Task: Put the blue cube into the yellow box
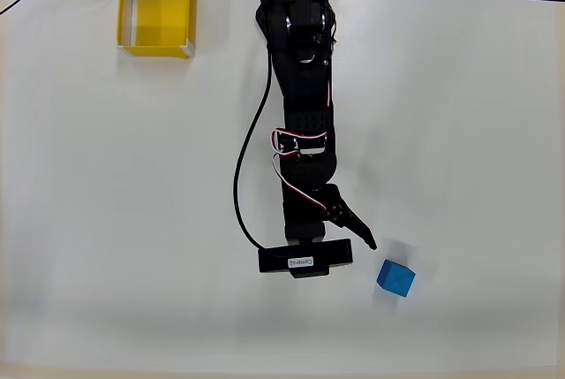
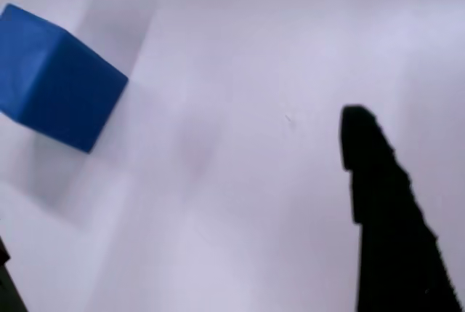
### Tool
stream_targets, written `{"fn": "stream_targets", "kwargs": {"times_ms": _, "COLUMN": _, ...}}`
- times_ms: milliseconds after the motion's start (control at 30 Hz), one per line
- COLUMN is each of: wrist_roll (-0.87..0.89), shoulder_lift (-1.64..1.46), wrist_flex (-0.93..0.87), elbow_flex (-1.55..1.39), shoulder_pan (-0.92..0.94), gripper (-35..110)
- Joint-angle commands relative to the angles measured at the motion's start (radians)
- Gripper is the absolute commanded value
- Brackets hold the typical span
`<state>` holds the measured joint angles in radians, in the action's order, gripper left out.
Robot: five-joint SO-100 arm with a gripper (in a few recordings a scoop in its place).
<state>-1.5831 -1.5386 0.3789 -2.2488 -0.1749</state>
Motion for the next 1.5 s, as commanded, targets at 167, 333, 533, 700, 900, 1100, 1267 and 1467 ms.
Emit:
{"fn": "stream_targets", "kwargs": {"times_ms": 167, "wrist_roll": 0.002, "shoulder_lift": 0.207, "wrist_flex": 0.137, "elbow_flex": 0.305, "shoulder_pan": -0.081, "gripper": 54}}
{"fn": "stream_targets", "kwargs": {"times_ms": 333, "wrist_roll": -0.008, "shoulder_lift": 0.33, "wrist_flex": 0.179, "elbow_flex": 0.399, "shoulder_pan": -0.115, "gripper": 54}}
{"fn": "stream_targets", "kwargs": {"times_ms": 533, "wrist_roll": -0.009, "shoulder_lift": 0.446, "wrist_flex": 0.179, "elbow_flex": 0.512, "shoulder_pan": -0.147, "gripper": 54}}
{"fn": "stream_targets", "kwargs": {"times_ms": 700, "wrist_roll": -0.002, "shoulder_lift": 0.546, "wrist_flex": 0.179, "elbow_flex": 0.62, "shoulder_pan": -0.172, "gripper": 54}}
{"fn": "stream_targets", "kwargs": {"times_ms": 900, "wrist_roll": 0.011, "shoulder_lift": 0.649, "wrist_flex": 0.156, "elbow_flex": 0.753, "shoulder_pan": -0.196, "gripper": 53}}
{"fn": "stream_targets", "kwargs": {"times_ms": 1100, "wrist_roll": 0.038, "shoulder_lift": 0.73, "wrist_flex": 0.143, "elbow_flex": 0.859, "shoulder_pan": -0.209, "gripper": 52}}
{"fn": "stream_targets", "kwargs": {"times_ms": 1267, "wrist_roll": 0.057, "shoulder_lift": 0.77, "wrist_flex": 0.146, "elbow_flex": 0.904, "shoulder_pan": -0.218, "gripper": 47}}
{"fn": "stream_targets", "kwargs": {"times_ms": 1467, "wrist_roll": 0.055, "shoulder_lift": 0.796, "wrist_flex": 0.141, "elbow_flex": 0.922, "shoulder_pan": -0.233, "gripper": 32}}
